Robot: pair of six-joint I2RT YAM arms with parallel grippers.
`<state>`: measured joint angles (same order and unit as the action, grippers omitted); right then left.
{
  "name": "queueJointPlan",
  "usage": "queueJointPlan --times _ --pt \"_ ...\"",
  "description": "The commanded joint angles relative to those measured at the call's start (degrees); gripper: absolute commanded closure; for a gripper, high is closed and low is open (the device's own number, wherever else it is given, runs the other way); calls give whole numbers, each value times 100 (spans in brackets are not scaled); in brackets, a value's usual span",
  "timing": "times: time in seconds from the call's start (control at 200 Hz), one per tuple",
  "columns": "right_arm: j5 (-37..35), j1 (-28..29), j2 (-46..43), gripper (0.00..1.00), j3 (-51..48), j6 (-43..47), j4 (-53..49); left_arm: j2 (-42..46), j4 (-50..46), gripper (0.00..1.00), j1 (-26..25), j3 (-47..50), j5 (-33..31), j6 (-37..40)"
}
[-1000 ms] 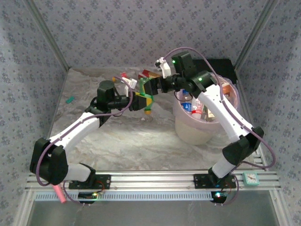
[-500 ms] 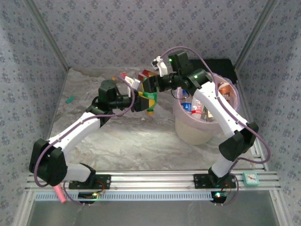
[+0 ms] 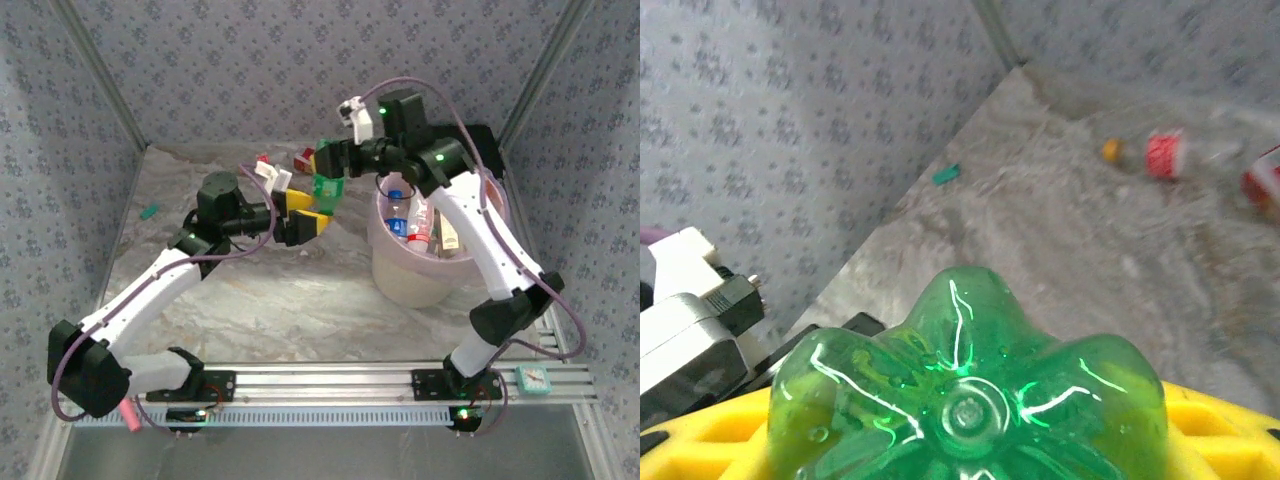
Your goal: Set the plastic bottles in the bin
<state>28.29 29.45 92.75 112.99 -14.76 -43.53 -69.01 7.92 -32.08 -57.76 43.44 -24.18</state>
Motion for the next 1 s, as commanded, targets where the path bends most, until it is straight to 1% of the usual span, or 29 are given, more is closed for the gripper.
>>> queueJointPlan --times 0.0,0.065,0.13,0.27,0.345,0.395,0.525,0.665,0.79,0.994 --pt "-523 -378 -667 54 294 60 -69 102 27 0 -33 -3 -151 43" --pt "-776 -672 -966 54 238 43 -136 48 33 0 -36 10 -250 -2" --pt "-858 -1033 -1262 55 111 12 -253 -10 5 0 -34 10 -446 -70" --pt "-536 -1937 -1879 57 -509 -77 -268 -224 -227 0 7 -79 -958 -247" --pt "-583 -2359 -2036 58 -779 -102 -308 -429 -653 0 75 -217 -1467 -337" --pt "-683 -2536 -2071 58 -929 -63 -307 -591 -955 0 186 -302 -1794 -548" --pt "-709 -2550 -2044 59 -1318 -78 -228 -960 -1369 1 649 -233 -2395 -1482" --pt "-834 -2369 -1994 60 -1758 -202 -60 -1060 -1108 2 987 231 -2665 -2314" --pt "-1156 -2075 -1922 61 -2093 -260 -98 -1070 -1021 3 1113 405 -2737 -2559" --pt "-1631 -1712 -1880 61 -2699 -387 -111 -1112 -1004 4 1152 392 -2758 -2618"
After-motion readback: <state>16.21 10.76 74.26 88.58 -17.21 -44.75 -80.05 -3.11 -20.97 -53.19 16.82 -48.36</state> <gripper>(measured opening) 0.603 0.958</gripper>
